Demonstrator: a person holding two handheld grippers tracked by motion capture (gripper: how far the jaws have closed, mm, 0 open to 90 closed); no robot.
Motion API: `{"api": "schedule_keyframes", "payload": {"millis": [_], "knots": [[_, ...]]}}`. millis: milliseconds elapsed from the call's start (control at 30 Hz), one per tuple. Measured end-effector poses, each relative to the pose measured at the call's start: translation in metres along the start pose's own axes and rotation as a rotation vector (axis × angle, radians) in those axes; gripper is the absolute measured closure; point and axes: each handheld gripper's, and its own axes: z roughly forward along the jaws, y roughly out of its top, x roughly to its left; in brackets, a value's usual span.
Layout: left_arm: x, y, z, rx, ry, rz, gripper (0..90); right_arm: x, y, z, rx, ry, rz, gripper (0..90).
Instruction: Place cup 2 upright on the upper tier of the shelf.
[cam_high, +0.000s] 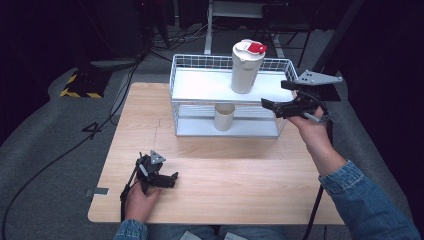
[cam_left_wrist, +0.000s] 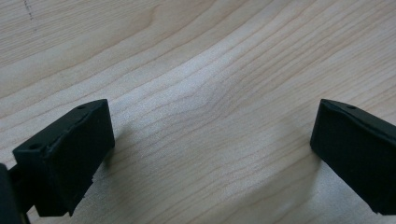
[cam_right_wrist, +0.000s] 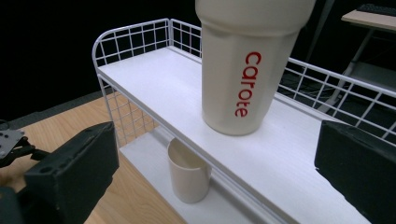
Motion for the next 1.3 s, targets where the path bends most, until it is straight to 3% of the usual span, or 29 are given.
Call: {"api": "schedule_keyframes", "payload": {"millis": [400,533,900,1033,1133,1167,1300], "knots": [[-0.001,0.0,0.0,0.0,0.009,-0.011,0.1,0.001,-0.03,-0.036,0.0,0.0,-0.024,0.1],[-0.001,0.001,0.001,0.001,0.014,-0.019,0.2,0.008,-0.044,-0.047,0.011,0.036,-0.026,0.1],[-0.003,0.002,0.002,-0.002,0.029,-0.029,0.1,0.035,-0.074,-0.058,0.047,0.023,-0.102,0.5],[-0.003,0.002,0.002,-0.002,0.03,-0.03,0.1,0.041,-0.084,-0.059,0.055,0.03,-0.101,0.5],[-0.003,0.002,0.002,-0.002,0.032,-0.03,0.1,0.045,-0.095,-0.061,0.056,0.04,-0.072,0.6],[-0.003,0.002,0.002,-0.001,0.032,-0.03,0.1,0.048,-0.102,-0.061,0.082,0.06,-0.059,2.6],[-0.003,0.002,0.002,-0.001,0.032,-0.03,0.1,0.054,-0.117,-0.06,0.073,0.087,-0.036,3.9]]}}
